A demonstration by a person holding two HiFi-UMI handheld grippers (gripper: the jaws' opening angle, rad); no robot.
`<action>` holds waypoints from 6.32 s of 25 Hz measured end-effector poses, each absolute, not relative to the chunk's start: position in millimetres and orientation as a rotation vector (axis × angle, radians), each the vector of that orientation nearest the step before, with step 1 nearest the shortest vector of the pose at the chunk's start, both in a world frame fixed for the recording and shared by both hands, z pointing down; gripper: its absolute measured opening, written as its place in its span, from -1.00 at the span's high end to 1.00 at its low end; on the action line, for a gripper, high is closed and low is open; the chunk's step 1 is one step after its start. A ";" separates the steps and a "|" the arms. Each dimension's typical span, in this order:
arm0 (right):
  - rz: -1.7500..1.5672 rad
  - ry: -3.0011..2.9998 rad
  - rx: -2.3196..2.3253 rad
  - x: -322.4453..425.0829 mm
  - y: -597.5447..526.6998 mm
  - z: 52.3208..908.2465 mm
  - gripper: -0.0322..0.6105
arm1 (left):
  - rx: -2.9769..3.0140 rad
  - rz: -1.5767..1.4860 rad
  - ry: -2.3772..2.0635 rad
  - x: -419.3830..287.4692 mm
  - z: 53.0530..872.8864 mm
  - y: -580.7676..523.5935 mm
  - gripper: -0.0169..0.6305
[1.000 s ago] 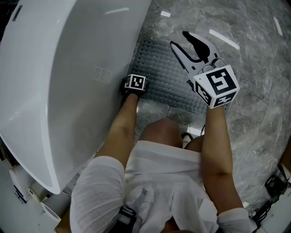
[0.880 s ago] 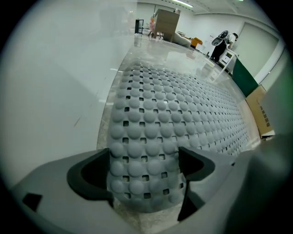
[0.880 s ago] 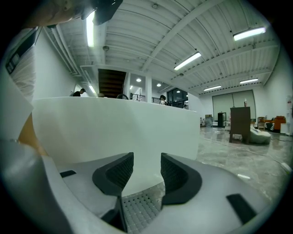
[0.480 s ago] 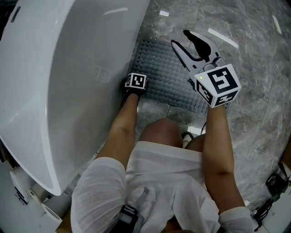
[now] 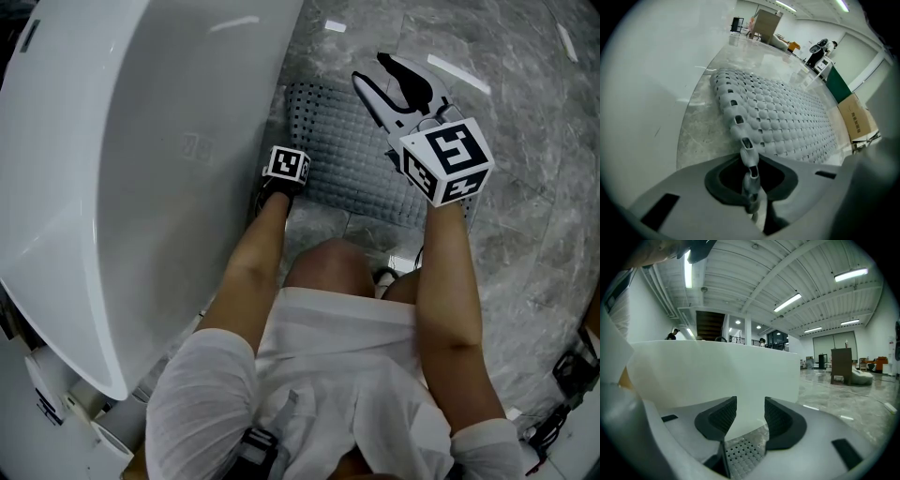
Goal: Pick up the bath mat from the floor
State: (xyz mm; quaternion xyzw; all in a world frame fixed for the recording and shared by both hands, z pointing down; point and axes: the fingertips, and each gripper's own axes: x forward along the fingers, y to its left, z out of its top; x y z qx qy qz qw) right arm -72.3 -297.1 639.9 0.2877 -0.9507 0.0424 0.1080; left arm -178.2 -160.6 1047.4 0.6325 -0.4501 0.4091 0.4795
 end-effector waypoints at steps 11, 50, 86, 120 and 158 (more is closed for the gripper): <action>0.418 -2.574 1.100 34.8 -322.6 684.3 0.23 | 1.601 0.993 -1.059 -165.6 1006.2 -161.8 0.79; 1.240 -1.535 1.120 342.8 -152.4 1068.7 -0.18 | 1.532 1.148 -1.078 -162.5 1014.7 -159.4 0.78; 1.112 -1.541 0.975 267.3 -154.8 1048.1 0.71 | 1.536 1.138 -1.143 -166.0 1027.1 -158.2 0.79; 1.112 -1.559 1.018 252.1 -139.0 608.0 0.75 | 1.654 1.276 -1.019 -106.0 606.6 -170.9 0.81; 1.050 -1.641 1.017 198.2 -59.5 315.4 0.75 | 1.794 1.186 -0.991 -134.4 310.5 -112.0 0.81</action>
